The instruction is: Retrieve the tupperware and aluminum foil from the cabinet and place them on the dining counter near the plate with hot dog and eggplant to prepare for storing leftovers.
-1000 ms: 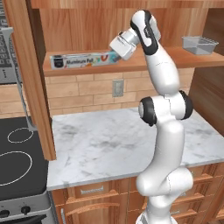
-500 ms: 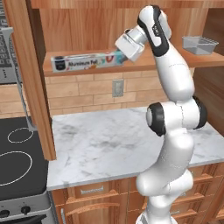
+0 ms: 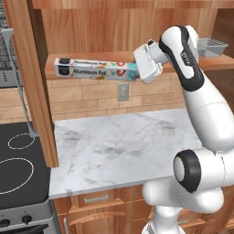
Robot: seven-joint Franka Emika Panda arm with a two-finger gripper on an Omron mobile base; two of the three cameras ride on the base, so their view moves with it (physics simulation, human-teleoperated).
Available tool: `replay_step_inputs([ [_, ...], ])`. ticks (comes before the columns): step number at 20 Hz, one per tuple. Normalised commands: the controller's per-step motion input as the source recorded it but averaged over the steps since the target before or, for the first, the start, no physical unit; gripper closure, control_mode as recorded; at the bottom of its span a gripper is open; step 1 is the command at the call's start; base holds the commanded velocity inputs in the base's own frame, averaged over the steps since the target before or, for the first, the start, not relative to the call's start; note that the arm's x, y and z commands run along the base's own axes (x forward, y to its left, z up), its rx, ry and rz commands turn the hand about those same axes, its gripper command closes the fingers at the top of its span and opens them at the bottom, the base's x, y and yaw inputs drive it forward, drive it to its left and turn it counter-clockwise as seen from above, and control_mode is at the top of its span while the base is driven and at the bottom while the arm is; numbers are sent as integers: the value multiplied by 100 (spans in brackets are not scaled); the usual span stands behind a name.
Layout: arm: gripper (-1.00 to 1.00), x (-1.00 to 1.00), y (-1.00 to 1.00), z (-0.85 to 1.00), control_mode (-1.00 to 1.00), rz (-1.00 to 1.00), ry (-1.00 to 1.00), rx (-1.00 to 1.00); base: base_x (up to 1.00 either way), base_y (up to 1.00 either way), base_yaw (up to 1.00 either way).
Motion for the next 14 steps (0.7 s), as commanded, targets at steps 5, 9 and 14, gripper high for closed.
replay_step_inputs([
  [5, 100, -100, -30, 2, -100, 3, -6, 6, 0, 0, 0],
  [9, 100, -100, -28, 1, -100, 13, 2, 0, 0, 0, 0],
  [14, 100, -100, -43, 0, -100, 5, 11, -2, 0, 0, 0],
])
